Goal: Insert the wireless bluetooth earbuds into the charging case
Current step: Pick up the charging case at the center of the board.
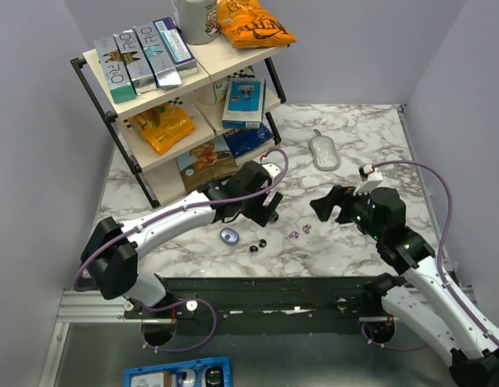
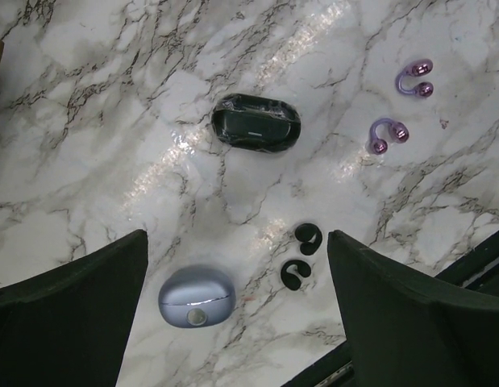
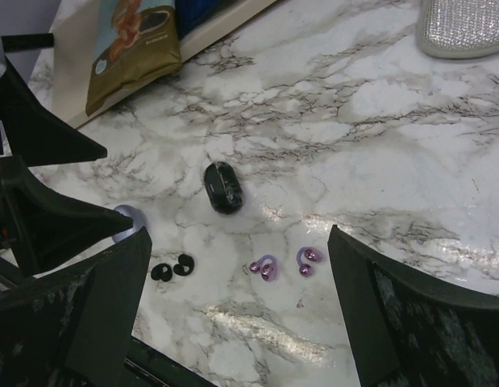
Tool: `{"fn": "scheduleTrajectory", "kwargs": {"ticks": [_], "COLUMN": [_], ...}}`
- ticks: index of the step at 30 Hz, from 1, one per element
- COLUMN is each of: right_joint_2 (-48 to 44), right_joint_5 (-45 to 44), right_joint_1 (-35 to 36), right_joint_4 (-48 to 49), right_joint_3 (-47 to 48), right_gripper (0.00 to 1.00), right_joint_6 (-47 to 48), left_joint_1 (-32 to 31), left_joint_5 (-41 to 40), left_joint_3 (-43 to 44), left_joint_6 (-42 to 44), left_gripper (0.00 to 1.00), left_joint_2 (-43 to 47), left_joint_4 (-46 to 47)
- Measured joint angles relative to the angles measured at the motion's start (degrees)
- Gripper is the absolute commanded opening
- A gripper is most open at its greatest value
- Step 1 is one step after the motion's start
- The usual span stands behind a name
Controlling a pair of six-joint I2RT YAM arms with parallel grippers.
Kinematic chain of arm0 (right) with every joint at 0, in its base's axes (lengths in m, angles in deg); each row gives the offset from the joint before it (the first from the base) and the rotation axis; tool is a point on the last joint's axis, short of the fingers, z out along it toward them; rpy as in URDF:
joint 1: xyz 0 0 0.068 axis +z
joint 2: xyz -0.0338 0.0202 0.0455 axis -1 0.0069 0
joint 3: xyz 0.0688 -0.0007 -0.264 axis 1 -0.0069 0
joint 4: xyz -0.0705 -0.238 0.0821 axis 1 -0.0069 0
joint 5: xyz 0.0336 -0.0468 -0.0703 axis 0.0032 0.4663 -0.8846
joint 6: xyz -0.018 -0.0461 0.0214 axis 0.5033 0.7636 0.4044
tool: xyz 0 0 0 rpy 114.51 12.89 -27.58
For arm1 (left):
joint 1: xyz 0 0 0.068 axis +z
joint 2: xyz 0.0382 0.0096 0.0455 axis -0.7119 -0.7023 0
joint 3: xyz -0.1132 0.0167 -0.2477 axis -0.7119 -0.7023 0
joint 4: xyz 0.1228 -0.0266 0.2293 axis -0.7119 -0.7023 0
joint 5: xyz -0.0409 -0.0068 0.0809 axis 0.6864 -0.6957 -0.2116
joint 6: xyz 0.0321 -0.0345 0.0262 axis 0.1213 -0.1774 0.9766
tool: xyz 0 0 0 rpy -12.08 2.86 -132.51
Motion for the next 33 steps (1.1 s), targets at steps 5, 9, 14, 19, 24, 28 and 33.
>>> {"fn": "scheduleTrajectory", "kwargs": {"ticks": [5,9,14,19,24,28,33], "right_joint_2": [-1.88,-2.99,-3.21,-1.84,-1.31,-1.57,-1.62], "right_joint_5": [-0.42,-1.22,-1.55,-1.53,-1.46,-1.46,-1.42], "right_joint_1": [0.00,0.00,0.00,0.00,0.00,0.00,0.00], "right_joint_4": [-0.31,-0.68,-0.87,-1.05,-1.31,-1.29,-1.53], "right_joint_3": [0.00,0.00,0.00,0.00,0.00,0.02,0.28], "right_gripper": [1.00,1.00,1.00,1.00,1.00,1.00,1.00], "right_joint_6": [-0.42,-0.55,-0.52,-0.55,-0.57,-0.57,-0.57], "left_joint_1": [-0.02,-0.02,-0.02,-0.02,-0.02,-0.02,0.00], "left_joint_5": [0.98,2.73,2.71,1.70,1.42,1.14,1.57], "left_joint_3": [-2.25,-5.46,-2.99,0.04,3.10,5.66,8.59], "left_joint_6": [4.94,7.96,8.76,7.82,7.04,7.04,7.08], "left_gripper": [0.99,0.99,0.99,0.99,0.99,0.99,0.99], "left_joint_2": [0.50,1.68,-1.57,-9.20,-14.71,-16.44,-18.99], "left_joint_4": [1.09,1.31,1.36,2.49,2.56,2.36,2.73]}}
